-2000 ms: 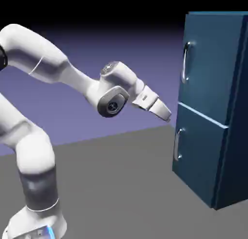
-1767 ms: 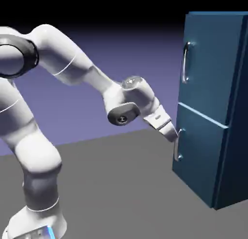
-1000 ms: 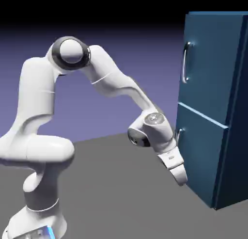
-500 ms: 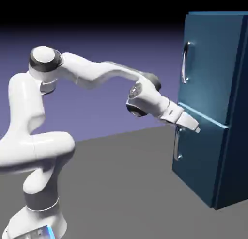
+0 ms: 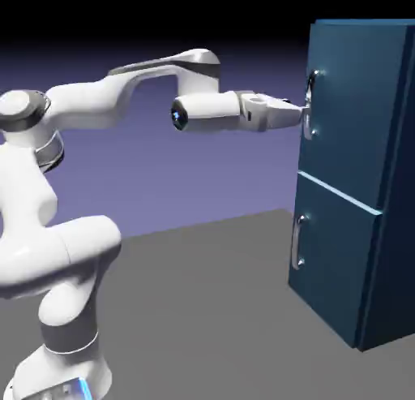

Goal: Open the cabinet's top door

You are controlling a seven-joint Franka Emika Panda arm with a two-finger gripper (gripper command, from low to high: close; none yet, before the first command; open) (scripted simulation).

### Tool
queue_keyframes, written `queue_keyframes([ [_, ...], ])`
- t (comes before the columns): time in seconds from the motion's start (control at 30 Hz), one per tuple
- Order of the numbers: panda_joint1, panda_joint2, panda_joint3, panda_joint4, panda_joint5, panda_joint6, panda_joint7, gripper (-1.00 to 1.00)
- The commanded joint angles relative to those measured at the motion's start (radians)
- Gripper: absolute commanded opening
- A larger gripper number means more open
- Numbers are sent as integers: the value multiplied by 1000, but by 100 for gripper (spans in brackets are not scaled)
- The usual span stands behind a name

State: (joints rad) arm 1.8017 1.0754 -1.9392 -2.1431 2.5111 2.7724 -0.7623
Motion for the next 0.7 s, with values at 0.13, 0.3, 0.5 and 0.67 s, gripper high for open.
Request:
queue_keyframes([
  [0.13, 26, -10, -34, -48, 1, -89, -29, -100],
  [0.3, 149, -31, -167, -210, -50, -306, -88, -100],
  [0.5, 246, -59, -336, -356, -164, -567, -138, -100],
  [0.67, 276, -95, -473, -432, -286, -785, -174, -100],
])
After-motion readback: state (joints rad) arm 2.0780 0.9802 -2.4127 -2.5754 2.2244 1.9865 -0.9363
